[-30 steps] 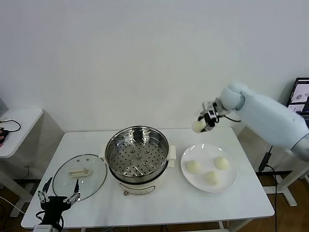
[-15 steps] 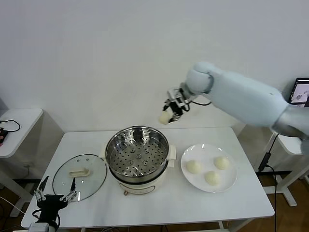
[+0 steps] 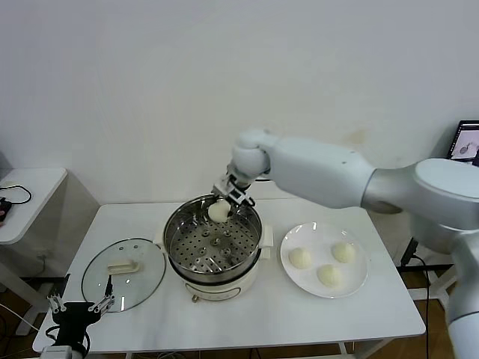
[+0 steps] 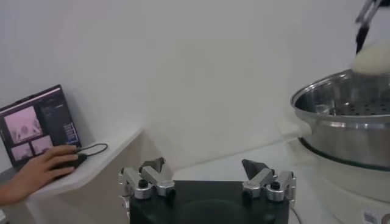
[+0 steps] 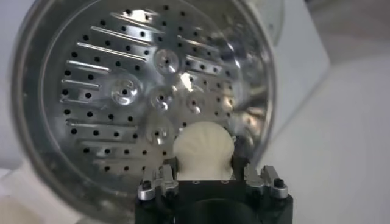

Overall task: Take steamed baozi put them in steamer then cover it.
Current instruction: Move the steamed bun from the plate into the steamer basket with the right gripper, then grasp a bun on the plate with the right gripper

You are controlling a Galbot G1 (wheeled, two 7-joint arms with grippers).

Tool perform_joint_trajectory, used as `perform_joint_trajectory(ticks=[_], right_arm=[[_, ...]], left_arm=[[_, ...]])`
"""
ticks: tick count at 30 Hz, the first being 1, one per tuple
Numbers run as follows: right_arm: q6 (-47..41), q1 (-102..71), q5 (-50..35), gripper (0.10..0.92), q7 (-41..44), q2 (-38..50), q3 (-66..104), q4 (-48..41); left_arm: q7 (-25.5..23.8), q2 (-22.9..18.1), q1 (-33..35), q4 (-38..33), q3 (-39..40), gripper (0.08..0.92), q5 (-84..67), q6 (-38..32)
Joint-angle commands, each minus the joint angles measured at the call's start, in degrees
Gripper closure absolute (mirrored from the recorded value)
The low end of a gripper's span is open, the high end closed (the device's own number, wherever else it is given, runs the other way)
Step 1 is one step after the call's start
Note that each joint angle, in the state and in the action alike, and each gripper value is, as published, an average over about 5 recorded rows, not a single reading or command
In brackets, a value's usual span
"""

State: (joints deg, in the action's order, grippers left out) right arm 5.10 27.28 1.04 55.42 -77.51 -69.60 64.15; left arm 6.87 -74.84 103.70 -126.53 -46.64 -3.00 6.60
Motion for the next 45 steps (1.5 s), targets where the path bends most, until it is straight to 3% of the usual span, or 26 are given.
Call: perform_joint_trajectory(ticks=[1, 17, 25, 28, 34, 45], right_arm=[[10.24, -3.68, 11.02, 0.462, -2.95, -5.78, -1.91, -6.58], [16.54, -5.44, 15.46, 0.448, -5.34, -8.89, -0.20, -13.86], [13.95, -2.32, 9.48, 0.253, -2.98, -6.52, -0.05, -10.84], [8.29, 1.29, 2.68, 0.211, -0.01, -3.10, -0.30, -5.63], [-5.70, 8.36, -9.12, 0.203, 4.92, 7.04, -1.58, 8.48], [-21.06, 9.68, -12.39, 0.202, 3.79, 32.19, -1.39, 24.45]], left_arm=[[-0.02, -0.42, 0.21, -0.56, -0.42, 0.177, 0.08, 0.06], [0.05, -0.34, 0.15, -1.03, -0.32, 0.177, 0.17, 0.06], [-0.15, -0.37, 0.01, -1.47, 0.00, 0.177, 0.16, 0.28], [-0.21, -0.32, 0.08, -1.85, 0.08, 0.177, 0.13, 0.38], [-0.34, 0.23, 0.38, -2.41, -0.14, 0.177, -0.11, 0.47], [-0.67, 1.90, -0.35, -2.52, 1.54, 0.177, 0.07, 0.74]])
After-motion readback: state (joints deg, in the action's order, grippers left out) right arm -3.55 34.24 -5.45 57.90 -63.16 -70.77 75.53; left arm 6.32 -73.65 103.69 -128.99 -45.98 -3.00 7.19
